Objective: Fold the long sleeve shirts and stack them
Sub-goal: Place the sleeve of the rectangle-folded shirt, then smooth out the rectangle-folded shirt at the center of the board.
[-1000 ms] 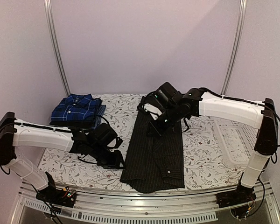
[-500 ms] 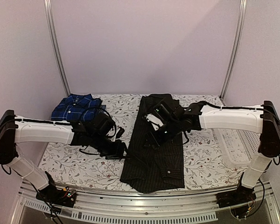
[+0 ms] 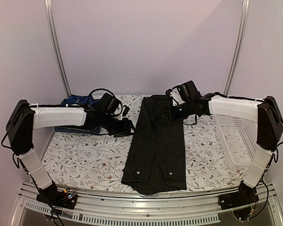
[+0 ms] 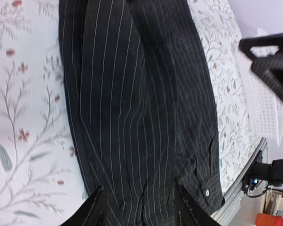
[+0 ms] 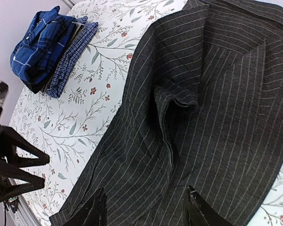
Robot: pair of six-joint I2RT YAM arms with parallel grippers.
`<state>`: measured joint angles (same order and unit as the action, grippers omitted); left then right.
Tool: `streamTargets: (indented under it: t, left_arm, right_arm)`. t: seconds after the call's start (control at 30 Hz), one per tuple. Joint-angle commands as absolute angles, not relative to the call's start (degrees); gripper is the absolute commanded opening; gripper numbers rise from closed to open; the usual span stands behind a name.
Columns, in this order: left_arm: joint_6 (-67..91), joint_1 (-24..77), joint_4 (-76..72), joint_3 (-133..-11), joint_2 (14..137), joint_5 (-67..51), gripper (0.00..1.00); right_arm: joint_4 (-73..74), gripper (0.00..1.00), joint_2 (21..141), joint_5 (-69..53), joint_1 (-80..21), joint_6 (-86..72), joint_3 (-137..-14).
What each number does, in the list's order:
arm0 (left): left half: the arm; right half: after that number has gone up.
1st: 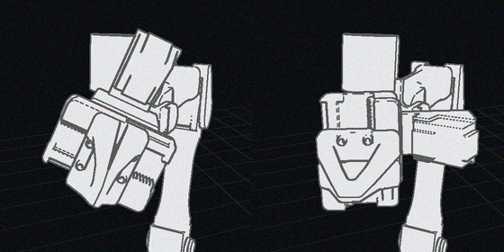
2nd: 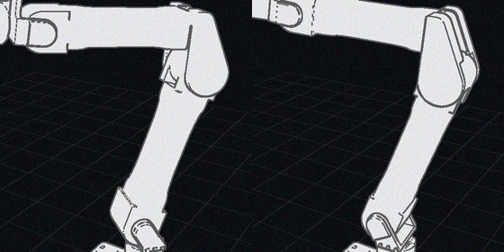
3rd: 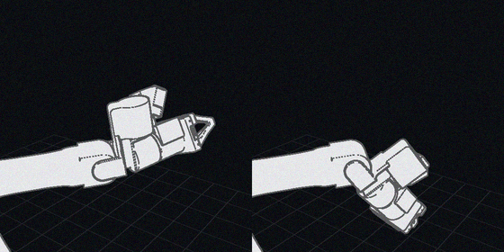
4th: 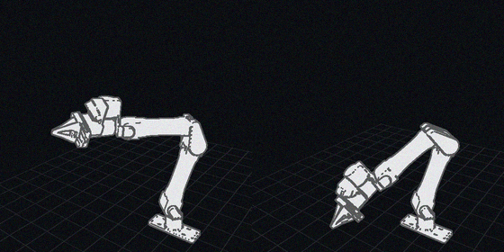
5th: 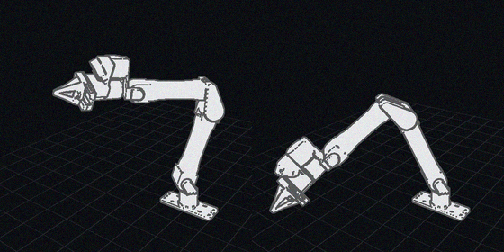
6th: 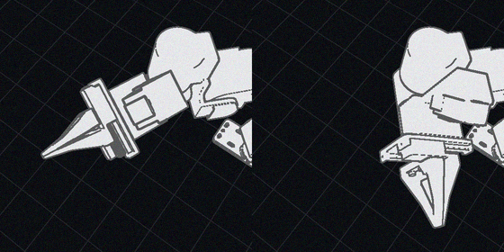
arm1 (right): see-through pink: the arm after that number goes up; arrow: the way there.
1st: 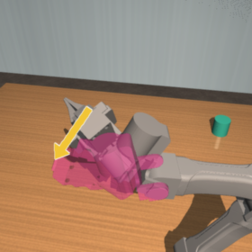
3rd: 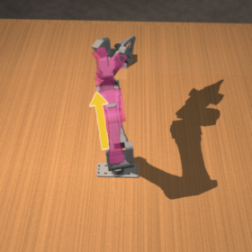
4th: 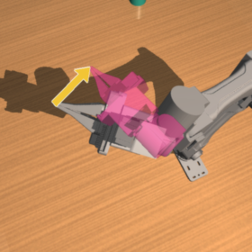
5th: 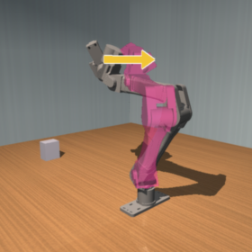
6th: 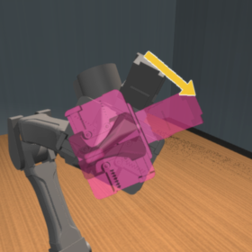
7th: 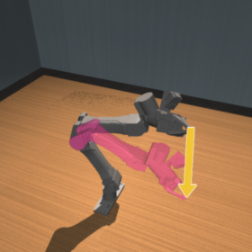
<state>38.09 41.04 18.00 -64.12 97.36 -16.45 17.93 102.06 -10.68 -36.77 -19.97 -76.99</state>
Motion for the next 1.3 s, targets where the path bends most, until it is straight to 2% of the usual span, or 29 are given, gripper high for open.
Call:
streamTargets:
  t: [0.0,0.3,0.5,0.67,0.97,1.03,1.2,1.27]
  left_arm:
    - [31.02,37.37,19.51,-76.23,104.72,-11.94,0.47]
    - [27.13,33.7,22.77,-96.8,121.43,-11.43,0.39]
    - [27.29,32.28,23.51,-105.24,128.36,-13.44,0.39]
    - [28.21,32.1,21.82,-107.71,131.7,-15.54,0.38]
    - [29.51,31.83,19.09,-109.06,133.85,-18.38,0.18]
    - [29.71,31.86,18.43,-108.91,133.86,-19.08,0.14]
    - [29.88,31.86,17.44,-108.64,133.85,-19.89,0.06]
    - [29.76,31.82,17.08,-108.74,134.01,-20.33,0.02]
  right_arm:
    - [14.51,0.53,108.26,-12.03,-36.89,-20.14,-81.13]
    - [13.1,0.45,116.36,-10.69,-36.59,-19.58,-88.32]
    - [13.52,0.42,118.82,-10.02,-36.61,-20.12,-90.25]
    - [13.92,0.39,121.02,-10.31,-36.56,-20.68,-92.17]
    - [15.12,0.32,124.74,-9.06,-36.47,-21.77,-95.51]
    - [15.28,0.26,125.57,-9.18,-36.47,-21.94,-96.23]
    - [15.76,0.03,125.58,-7.66,-36.0,-22.74,-95.76]
    - [15.73,0.0,124.98,-7.2,-35.86,-22.85,-94.98]
